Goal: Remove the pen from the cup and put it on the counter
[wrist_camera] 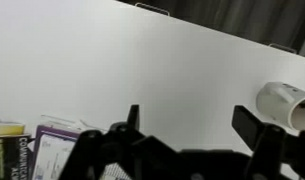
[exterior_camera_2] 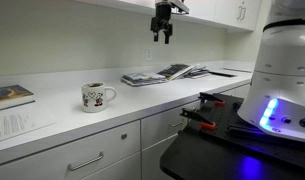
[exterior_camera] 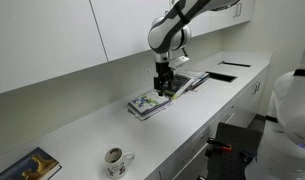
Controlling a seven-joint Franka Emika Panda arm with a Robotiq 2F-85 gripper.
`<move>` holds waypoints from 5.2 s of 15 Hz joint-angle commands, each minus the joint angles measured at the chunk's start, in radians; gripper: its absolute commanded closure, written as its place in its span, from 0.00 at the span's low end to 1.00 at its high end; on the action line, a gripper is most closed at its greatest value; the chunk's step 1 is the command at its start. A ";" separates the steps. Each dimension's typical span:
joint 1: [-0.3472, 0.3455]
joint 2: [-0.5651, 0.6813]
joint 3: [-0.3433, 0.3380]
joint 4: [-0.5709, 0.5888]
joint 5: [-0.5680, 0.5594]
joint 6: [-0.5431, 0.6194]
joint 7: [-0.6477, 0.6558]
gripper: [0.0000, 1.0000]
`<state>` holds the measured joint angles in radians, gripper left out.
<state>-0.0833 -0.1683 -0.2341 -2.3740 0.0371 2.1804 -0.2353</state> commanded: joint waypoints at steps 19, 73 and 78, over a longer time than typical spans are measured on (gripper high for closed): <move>0.148 0.290 0.269 -0.015 0.528 0.366 0.584 0.00; 0.194 0.801 0.336 0.570 0.605 0.133 0.846 0.73; 0.210 0.811 0.334 0.575 0.600 0.138 0.857 0.43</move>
<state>0.1187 0.6412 0.1018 -1.8020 0.6298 2.3233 0.6131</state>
